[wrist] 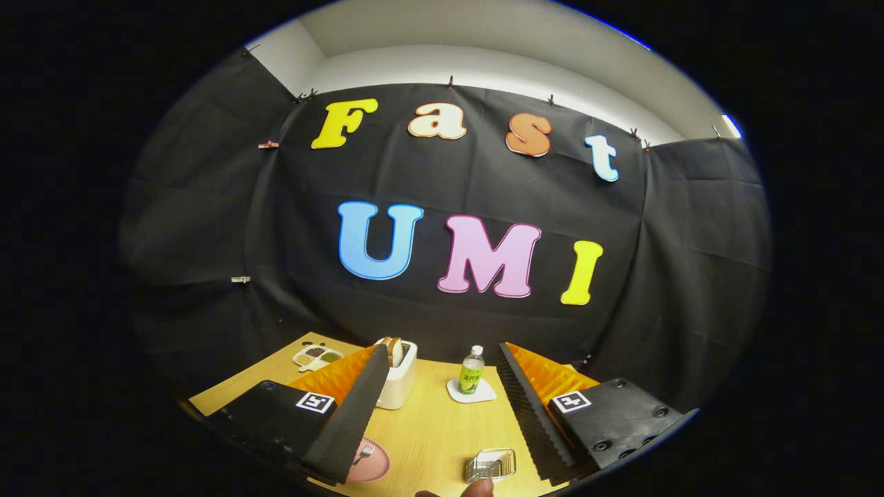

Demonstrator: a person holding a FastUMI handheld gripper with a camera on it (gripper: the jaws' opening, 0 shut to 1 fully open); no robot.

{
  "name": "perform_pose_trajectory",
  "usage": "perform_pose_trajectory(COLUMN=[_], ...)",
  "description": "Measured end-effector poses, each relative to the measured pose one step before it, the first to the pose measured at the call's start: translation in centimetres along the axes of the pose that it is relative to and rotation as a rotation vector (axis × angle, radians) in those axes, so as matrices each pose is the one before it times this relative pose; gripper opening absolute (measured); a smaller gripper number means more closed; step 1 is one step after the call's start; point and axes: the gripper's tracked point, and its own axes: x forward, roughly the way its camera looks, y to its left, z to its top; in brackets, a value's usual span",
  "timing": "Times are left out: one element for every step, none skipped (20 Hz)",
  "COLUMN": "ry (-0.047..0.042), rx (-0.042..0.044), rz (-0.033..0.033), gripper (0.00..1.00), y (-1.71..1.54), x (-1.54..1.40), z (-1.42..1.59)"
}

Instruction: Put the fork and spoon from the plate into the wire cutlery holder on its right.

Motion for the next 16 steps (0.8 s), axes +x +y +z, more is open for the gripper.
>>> perform_pose_trajectory(ry=[0.04585, 0.03696, 0.04785, 0.05954, 0.07038, 0.07322, 0.08008, 0.08164, 0.08294, 0.08398, 0.08052, 0.06578, 0.05977, 0.04993, 0.04391, 0.03948], rx=[0.00105, -0.00232, -0.00677, -0.00989, -0.00968, -0.00691, -0.00126, 0.0051, 0.0121, 0.02143, 0.03665, 0.04897, 0.0426, 0.03558, 0.02557, 0.02261], rz=[0.03997, 0.0306, 0.03332, 0.03663, 0.03475, 0.03215, 0.02996, 0.03115, 0.033, 0.03858, 0.03764, 0.03254, 0.01, -0.003, -0.00047, -0.00776], gripper=[0.98, 0.98, 0.98, 0.98, 0.98, 0.98, 0.97, 0.96, 0.97, 0.96, 0.94, 0.93, 0.9, 0.89, 0.89, 0.88], y=[1.28, 0.865, 1.047, 1.131, 1.018, 1.018, 1.073, 1.068, 1.099, 0.974, 0.784, 0.432, 0.274, -0.467, -0.45, -0.218], x=[0.095, 0.047, 0.316, 0.301, 0.405, 0.496, 0.885, 0.847, 1.06, 1.247, 1.433, 1.413, 1.517, 1.455, 1.395, 1.304], z=[-1.347, -1.117, -1.406, -1.555, -1.869, -1.952, -2.224, -2.22, -2.221, -2.065, -1.701, -1.4, -1.34, -1.019, -0.984, -0.637])
